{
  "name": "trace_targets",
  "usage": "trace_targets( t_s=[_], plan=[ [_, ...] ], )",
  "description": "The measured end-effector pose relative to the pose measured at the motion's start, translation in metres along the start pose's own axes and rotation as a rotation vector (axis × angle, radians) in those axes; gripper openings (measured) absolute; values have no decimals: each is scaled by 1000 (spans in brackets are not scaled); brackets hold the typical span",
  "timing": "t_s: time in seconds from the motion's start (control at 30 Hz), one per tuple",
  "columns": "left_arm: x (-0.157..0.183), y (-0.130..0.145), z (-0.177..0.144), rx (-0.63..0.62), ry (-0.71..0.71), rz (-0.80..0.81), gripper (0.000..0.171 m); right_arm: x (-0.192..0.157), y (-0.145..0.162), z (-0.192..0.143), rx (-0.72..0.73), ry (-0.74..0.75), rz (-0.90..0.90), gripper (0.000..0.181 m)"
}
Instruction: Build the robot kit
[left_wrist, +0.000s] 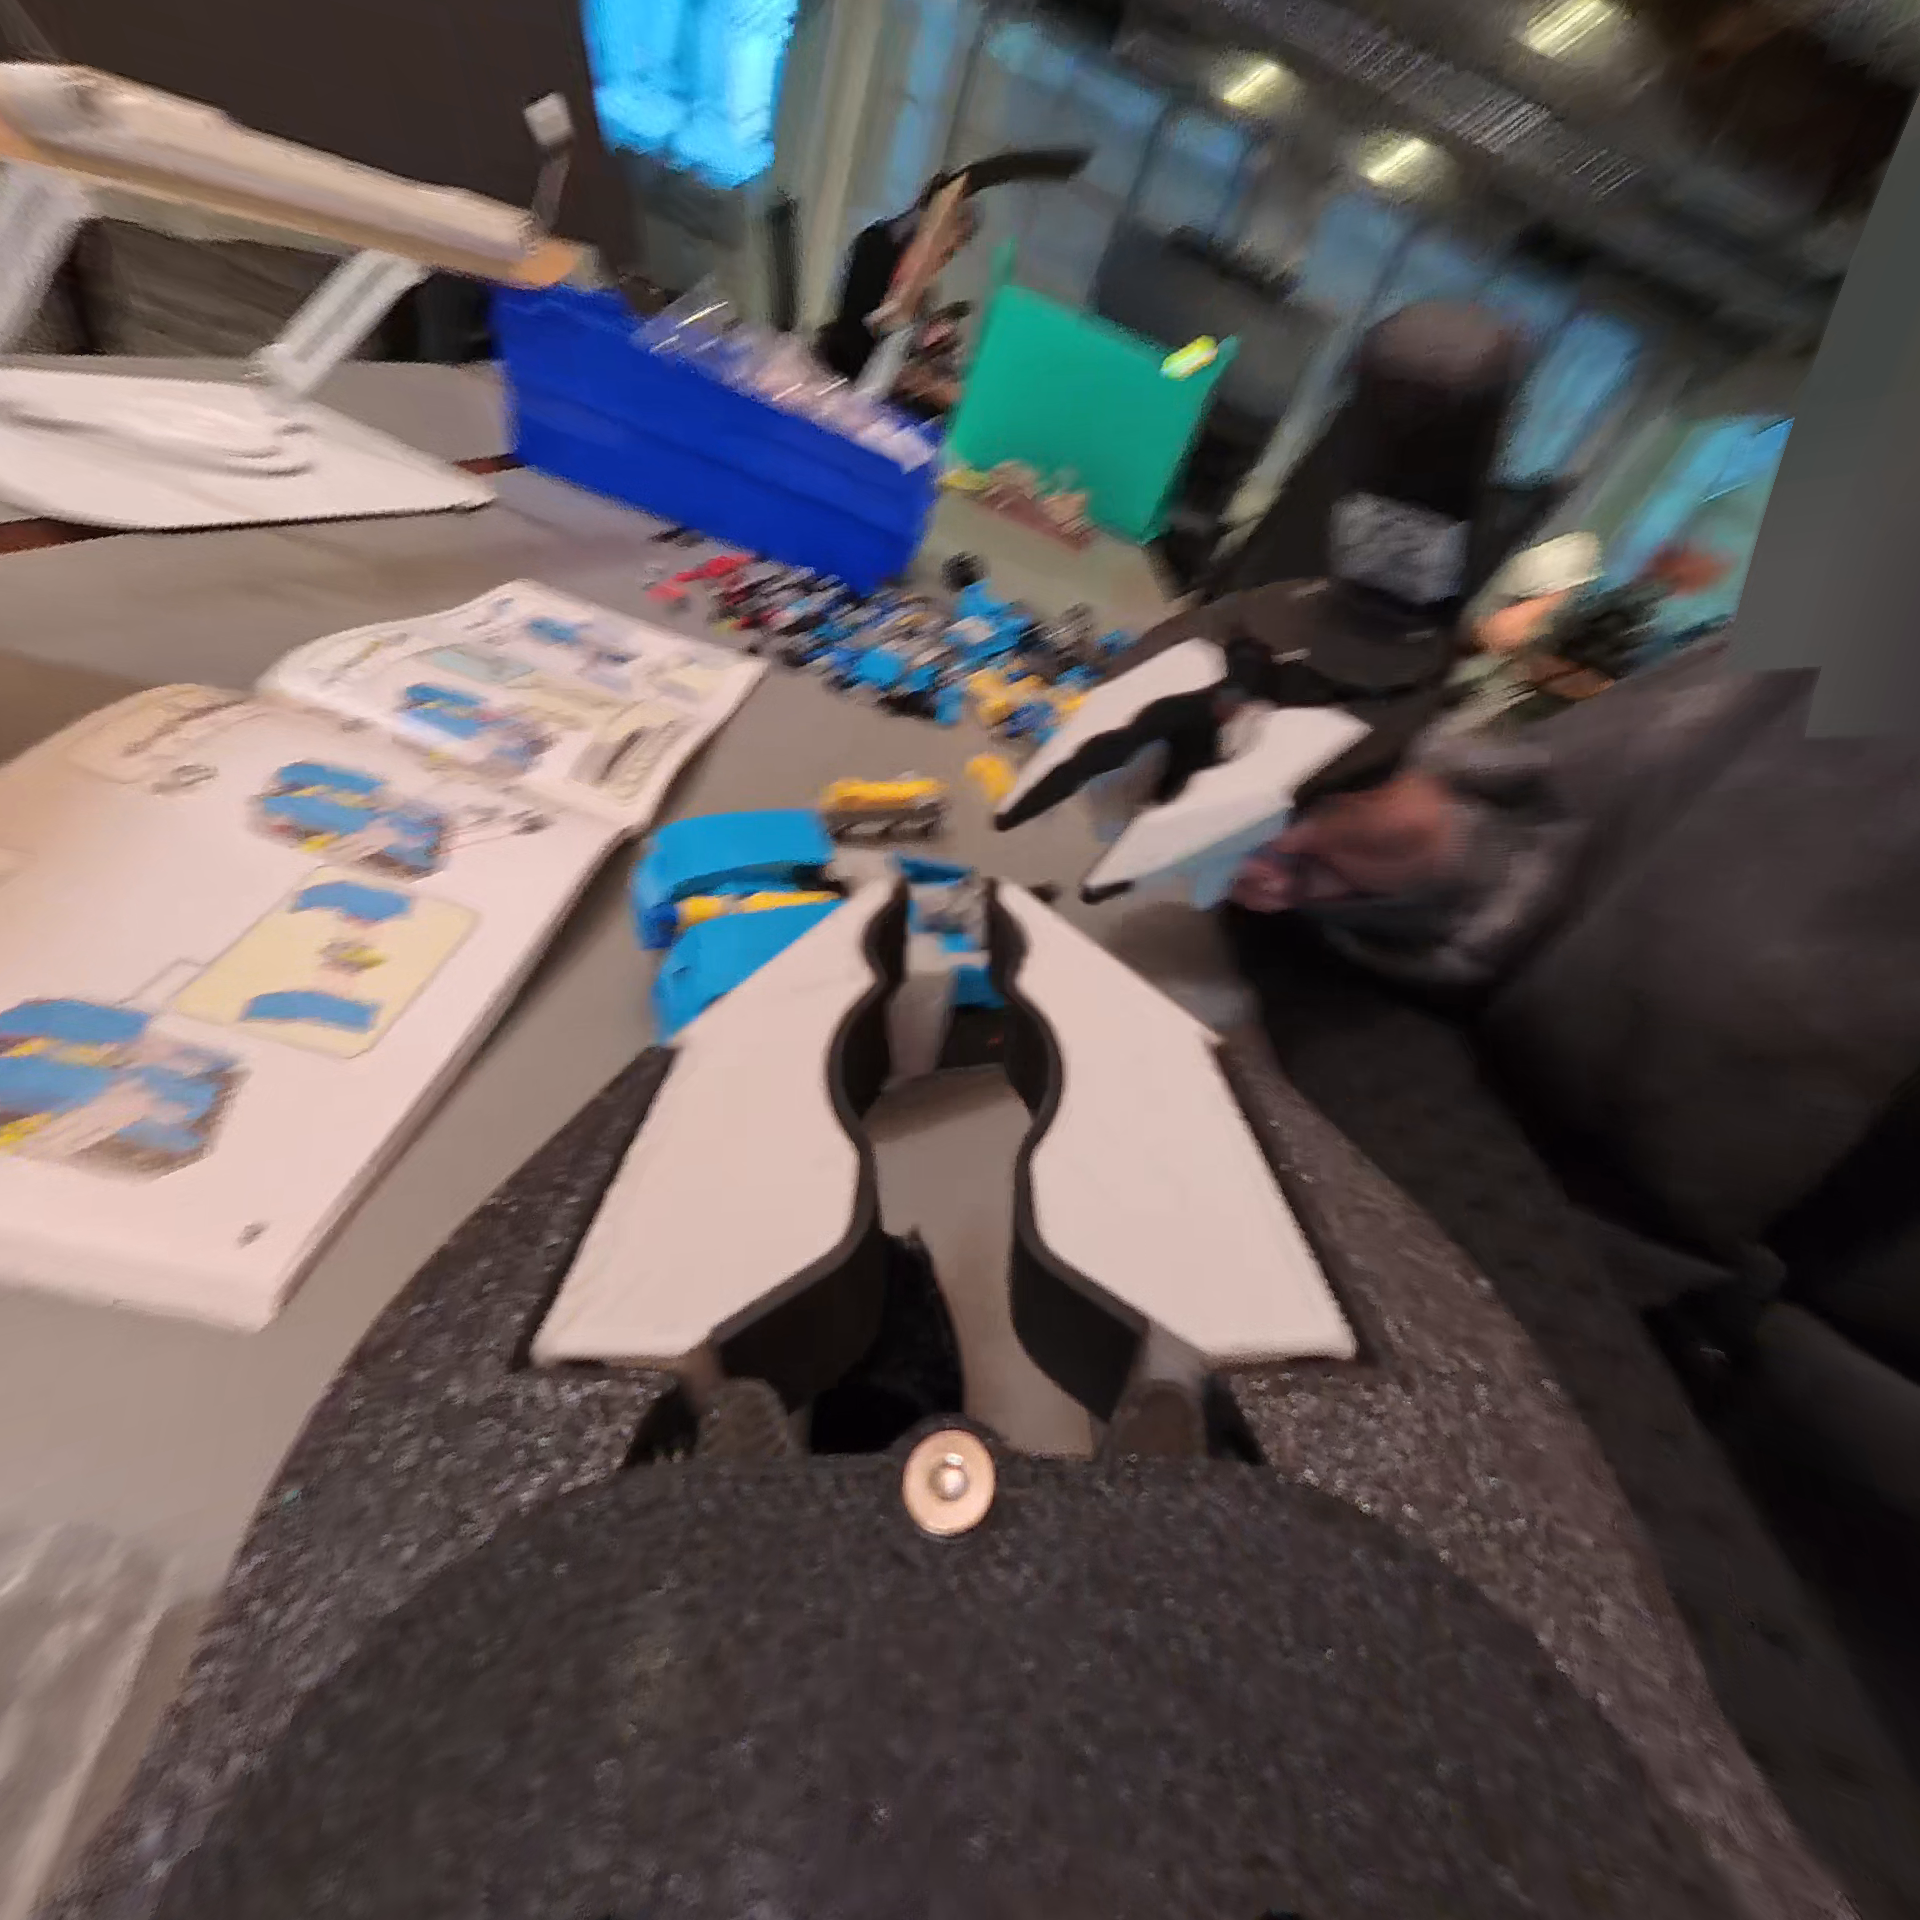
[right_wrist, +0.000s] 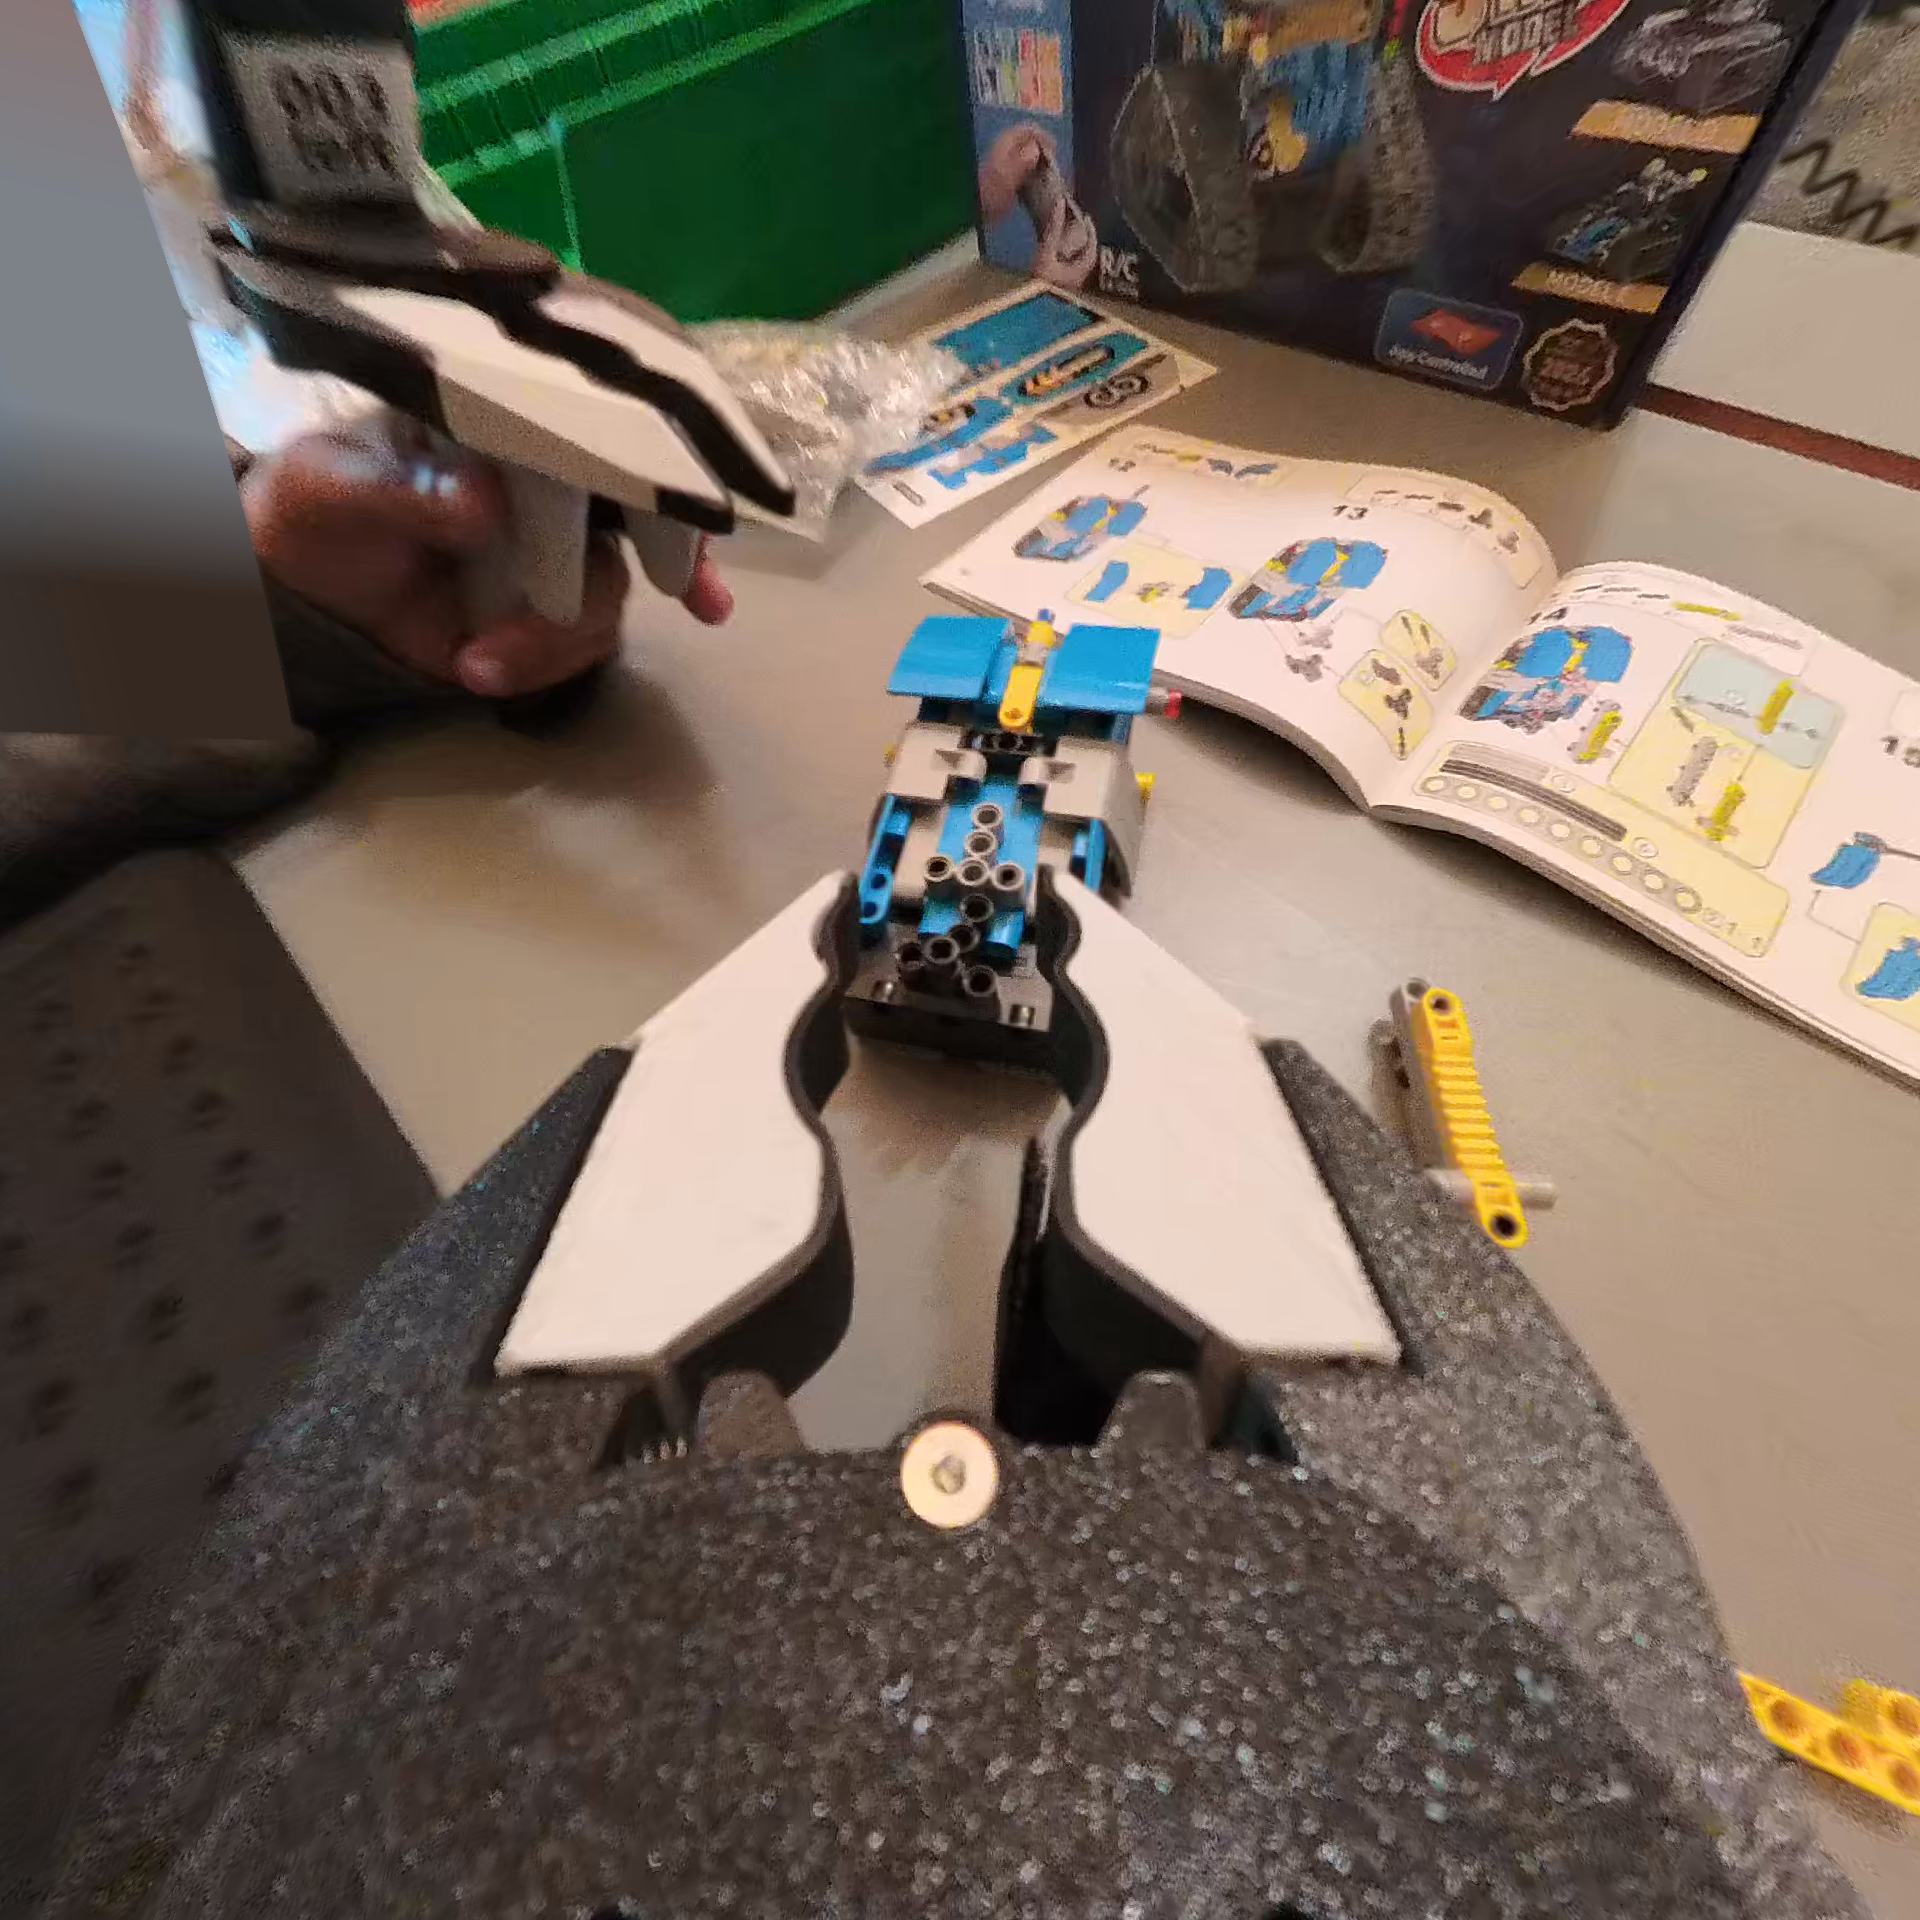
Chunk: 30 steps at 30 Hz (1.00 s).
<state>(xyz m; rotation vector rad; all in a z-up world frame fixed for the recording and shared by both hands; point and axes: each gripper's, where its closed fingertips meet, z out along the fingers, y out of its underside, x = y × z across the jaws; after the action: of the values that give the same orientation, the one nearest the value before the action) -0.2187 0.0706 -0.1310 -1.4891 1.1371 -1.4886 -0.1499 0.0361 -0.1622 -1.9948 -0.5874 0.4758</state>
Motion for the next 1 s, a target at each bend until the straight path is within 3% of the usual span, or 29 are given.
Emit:
trace_targets(
  t_s=[0.03,0.2,0.43,0.5,1.0],
  plan=[
    [-4,3,2,-20,-46,21,23,2,4,5,-33,21,-27,33],
    [-18,10,6,-75,-186,84,33,-2,19,18,-134,-14,-3,24],
    [-13,24,17,-170,-121,32,24,-3,18,19,-133,-40,-15,17],
    [-10,25,20,-174,-101,20,24,-6,20,19,-139,-65,-43,7],
    [-6,24,20,-163,-74,5,24,9,19,18,-132,48,-12,7]
  ],
)
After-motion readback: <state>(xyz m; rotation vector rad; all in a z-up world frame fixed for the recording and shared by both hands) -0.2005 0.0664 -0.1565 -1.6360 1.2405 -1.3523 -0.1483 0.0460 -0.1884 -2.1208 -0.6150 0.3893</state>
